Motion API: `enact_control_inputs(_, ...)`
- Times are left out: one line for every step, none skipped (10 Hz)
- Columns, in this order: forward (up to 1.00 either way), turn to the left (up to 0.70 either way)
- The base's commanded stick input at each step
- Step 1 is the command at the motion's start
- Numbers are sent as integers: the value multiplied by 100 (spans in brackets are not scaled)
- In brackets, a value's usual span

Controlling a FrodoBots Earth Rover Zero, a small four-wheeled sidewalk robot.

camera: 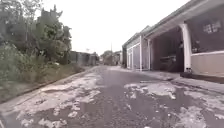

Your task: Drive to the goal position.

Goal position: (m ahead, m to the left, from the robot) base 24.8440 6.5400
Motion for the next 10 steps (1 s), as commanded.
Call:
enact_control_inputs(100, 0)
enact_control_inputs(100, 0)
enact_control_inputs(100, 0)
enact_control_inputs(100, 0)
enact_control_inputs(100, 0)
enact_control_inputs(100, 0)
enact_control_inputs(100, 0)
enact_control_inputs(100, 0)
enact_control_inputs(100, 0)
enact_control_inputs(100, -23)
